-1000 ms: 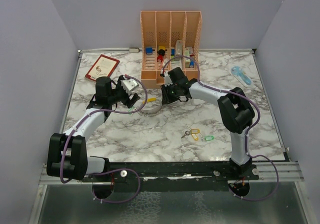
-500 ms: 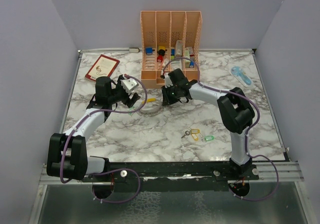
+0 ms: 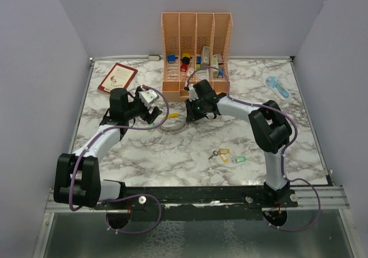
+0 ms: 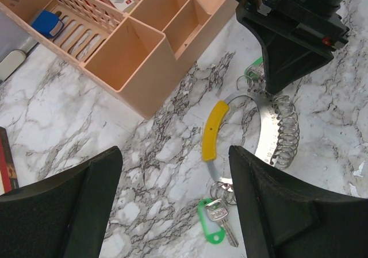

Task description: Put the keys on the keyring

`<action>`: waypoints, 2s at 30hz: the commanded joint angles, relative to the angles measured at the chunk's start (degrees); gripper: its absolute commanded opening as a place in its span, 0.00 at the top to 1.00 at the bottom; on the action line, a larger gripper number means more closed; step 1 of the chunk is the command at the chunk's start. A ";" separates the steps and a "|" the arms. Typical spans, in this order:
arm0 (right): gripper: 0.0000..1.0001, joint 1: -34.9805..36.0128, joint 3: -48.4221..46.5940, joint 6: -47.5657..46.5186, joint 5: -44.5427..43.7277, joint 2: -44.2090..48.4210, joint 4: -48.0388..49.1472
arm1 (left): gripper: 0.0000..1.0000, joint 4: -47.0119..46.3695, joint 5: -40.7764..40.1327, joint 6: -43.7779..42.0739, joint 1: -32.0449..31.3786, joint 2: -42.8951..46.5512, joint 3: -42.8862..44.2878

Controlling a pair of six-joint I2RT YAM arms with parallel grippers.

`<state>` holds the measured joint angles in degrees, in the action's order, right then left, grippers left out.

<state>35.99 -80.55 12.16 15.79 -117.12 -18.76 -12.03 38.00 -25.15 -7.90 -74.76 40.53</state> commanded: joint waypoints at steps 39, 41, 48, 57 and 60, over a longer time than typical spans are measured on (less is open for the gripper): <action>0.99 0.18 -24.62 61.69 -13.04 10.78 -39.65 | 0.23 -18.62 -24.92 -1.81 -20.45 0.87 4.07; 0.99 0.15 -25.31 66.14 -12.54 10.42 -42.99 | 0.23 -19.89 -24.41 -1.84 -21.17 0.68 3.59; 0.99 0.15 -25.95 77.39 -12.18 10.18 -46.92 | 0.23 -20.61 -23.76 -0.22 -23.59 1.63 2.91; 0.99 0.14 -22.56 86.31 -14.94 13.10 -44.81 | 0.23 -18.20 -24.09 4.37 -25.61 4.62 1.38; 0.99 0.14 -22.56 87.47 -15.61 13.60 -44.47 | 0.23 -18.66 -21.93 4.75 -25.84 4.89 -0.07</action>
<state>35.99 -103.42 94.61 2.55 -106.30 -63.59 -29.98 14.87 -22.90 -33.15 -71.50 42.35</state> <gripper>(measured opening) 0.018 0.772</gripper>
